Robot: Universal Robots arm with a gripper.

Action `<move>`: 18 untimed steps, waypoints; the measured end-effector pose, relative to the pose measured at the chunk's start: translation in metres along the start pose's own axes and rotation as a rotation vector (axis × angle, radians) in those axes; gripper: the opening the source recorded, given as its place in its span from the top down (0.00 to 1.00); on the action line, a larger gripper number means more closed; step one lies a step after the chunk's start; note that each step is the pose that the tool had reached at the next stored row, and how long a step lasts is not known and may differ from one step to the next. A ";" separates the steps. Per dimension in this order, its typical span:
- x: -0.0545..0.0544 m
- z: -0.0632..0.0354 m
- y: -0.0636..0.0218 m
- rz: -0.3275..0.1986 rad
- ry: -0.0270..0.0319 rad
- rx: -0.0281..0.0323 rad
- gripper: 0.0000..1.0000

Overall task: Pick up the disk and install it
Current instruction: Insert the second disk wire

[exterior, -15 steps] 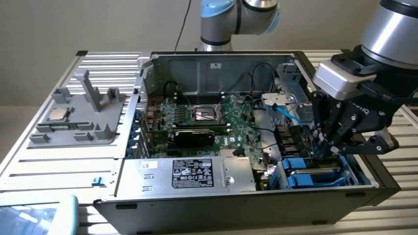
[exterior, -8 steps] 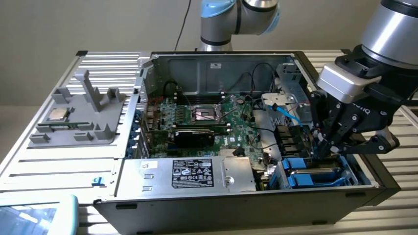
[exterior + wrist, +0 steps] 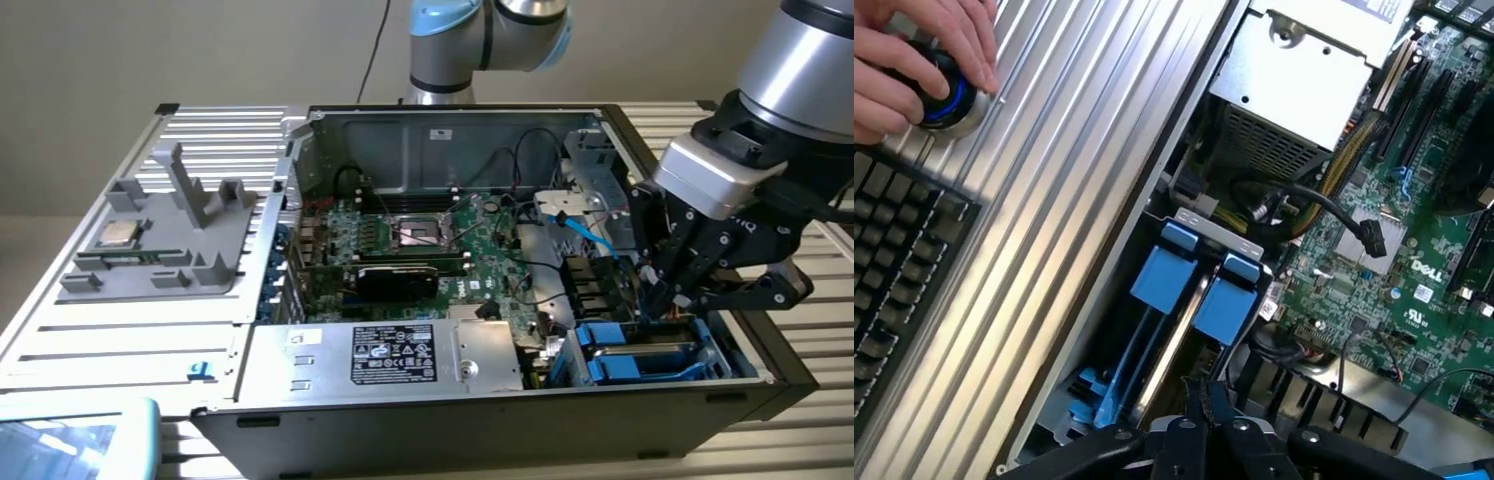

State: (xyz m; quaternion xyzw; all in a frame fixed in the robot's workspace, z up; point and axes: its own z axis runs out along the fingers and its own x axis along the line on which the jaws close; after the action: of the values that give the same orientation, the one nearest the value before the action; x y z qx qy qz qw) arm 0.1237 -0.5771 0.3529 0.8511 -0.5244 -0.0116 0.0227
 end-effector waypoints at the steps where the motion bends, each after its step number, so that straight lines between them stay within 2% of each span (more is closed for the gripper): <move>1: 0.000 0.0000 0.0001 -0.012 -0.0043 0.0025 0.89; 4: 0.000 0.0000 0.0001 -0.043 -0.0170 0.0107 0.89; 6: 0.000 0.0000 0.0001 -0.063 -0.0264 0.0189 0.89; 10: 0.000 0.0000 0.0001 -0.100 -0.0428 0.0408 0.89; 12: 0.000 -0.0001 0.0001 -0.126 -0.0440 0.0517 0.89; 16: 0.000 0.0001 0.0001 -0.197 -0.0370 0.0627 0.89; 18: 0.000 0.0001 0.0001 -0.230 -0.0317 0.0719 0.89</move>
State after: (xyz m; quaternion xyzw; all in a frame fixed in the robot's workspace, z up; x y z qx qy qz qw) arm 0.1235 -0.5772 0.3529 0.9055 -0.4239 -0.0087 -0.0176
